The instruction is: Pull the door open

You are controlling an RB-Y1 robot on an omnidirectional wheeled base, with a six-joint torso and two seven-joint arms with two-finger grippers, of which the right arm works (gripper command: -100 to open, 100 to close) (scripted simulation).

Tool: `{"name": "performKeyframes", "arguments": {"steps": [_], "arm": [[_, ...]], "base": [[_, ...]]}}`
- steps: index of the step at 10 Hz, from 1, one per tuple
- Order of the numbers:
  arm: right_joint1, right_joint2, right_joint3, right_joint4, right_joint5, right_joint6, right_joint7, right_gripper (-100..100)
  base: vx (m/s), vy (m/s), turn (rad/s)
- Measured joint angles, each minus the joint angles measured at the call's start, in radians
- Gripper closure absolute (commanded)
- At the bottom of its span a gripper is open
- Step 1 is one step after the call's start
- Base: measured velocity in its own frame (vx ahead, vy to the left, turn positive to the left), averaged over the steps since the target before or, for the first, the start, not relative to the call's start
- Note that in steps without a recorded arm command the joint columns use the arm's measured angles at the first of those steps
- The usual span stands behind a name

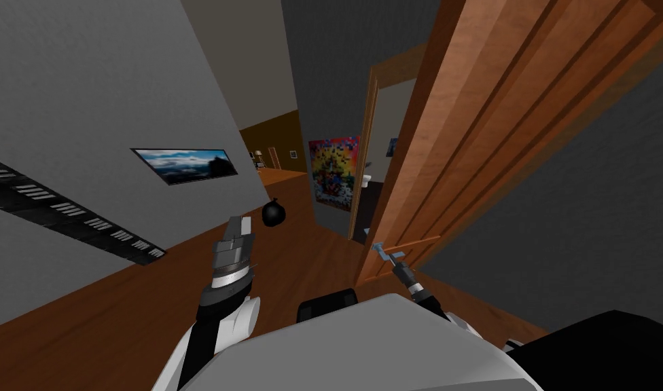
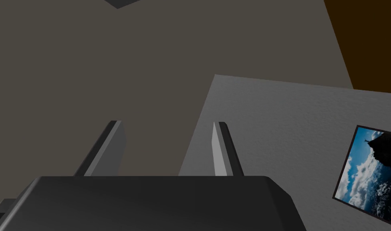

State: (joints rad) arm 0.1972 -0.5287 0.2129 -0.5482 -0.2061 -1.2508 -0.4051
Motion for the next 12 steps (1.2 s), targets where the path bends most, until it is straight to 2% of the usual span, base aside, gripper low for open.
{"name": "performKeyframes", "arguments": {"steps": [1,3,6,7,8,10,11,12], "arm": [[0.0,-0.003,0.004,0.011,-0.001,-0.016,-0.004,100],[0.002,-0.005,0.005,0.018,-0.002,-0.018,-0.005,100],[-0.006,-0.006,0.011,0.036,-0.003,-0.038,-0.01,100],[-0.013,-0.005,0.015,0.056,-0.002,-0.051,-0.013,100],[-0.002,-0.008,0.016,0.04,-0.003,-0.048,-0.012,100],[0.003,-0.011,0.021,0.041,-0.004,-0.054,-0.014,100],[-0.005,-0.009,0.024,0.061,-0.003,-0.066,-0.016,100],[0.001,-0.011,0.026,0.055,-0.004,-0.069,-0.016,100]], "base": [[-0.092,-0.034,0.026],[-0.169,-0.06,0.174],[-0.204,-0.074,0.158],[-0.225,-0.075,0.177],[-0.219,-0.073,0.172],[-0.203,-0.066,0.146],[-0.196,-0.068,0.134],[-0.082,-0.034,0.029]]}}
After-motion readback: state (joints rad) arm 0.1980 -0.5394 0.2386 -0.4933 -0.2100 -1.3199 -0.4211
